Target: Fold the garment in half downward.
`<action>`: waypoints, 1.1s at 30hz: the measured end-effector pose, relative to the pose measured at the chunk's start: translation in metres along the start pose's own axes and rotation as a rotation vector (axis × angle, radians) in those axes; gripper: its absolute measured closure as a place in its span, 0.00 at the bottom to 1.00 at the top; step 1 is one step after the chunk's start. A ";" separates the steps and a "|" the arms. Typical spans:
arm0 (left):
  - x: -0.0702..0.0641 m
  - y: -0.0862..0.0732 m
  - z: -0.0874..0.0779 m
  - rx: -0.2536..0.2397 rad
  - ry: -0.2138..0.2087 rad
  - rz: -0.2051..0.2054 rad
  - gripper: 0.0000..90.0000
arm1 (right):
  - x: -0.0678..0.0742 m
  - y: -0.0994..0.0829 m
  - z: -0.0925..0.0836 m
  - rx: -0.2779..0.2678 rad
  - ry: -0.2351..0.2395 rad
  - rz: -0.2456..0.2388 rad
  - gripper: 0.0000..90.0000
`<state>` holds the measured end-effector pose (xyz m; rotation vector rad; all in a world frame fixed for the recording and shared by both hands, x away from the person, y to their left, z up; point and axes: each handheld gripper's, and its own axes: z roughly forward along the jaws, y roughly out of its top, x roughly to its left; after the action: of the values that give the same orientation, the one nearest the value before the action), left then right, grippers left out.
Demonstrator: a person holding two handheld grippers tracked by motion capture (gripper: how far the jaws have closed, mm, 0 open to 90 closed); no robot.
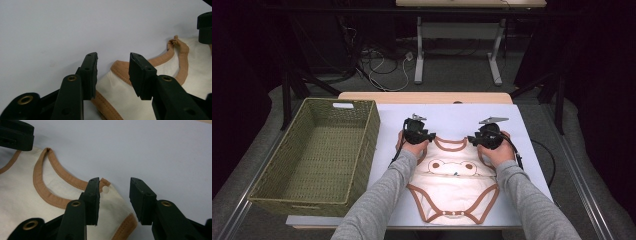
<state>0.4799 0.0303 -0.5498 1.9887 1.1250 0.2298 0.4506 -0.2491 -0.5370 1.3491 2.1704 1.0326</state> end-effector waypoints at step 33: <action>0.006 -0.008 -0.003 0.091 0.019 -0.003 0.97 | -0.012 -0.010 0.004 0.052 -0.013 0.025 0.73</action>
<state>0.4768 0.0392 -0.5555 2.0683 1.1685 0.1993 0.4530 -0.2607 -0.5478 1.4060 2.1903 0.9798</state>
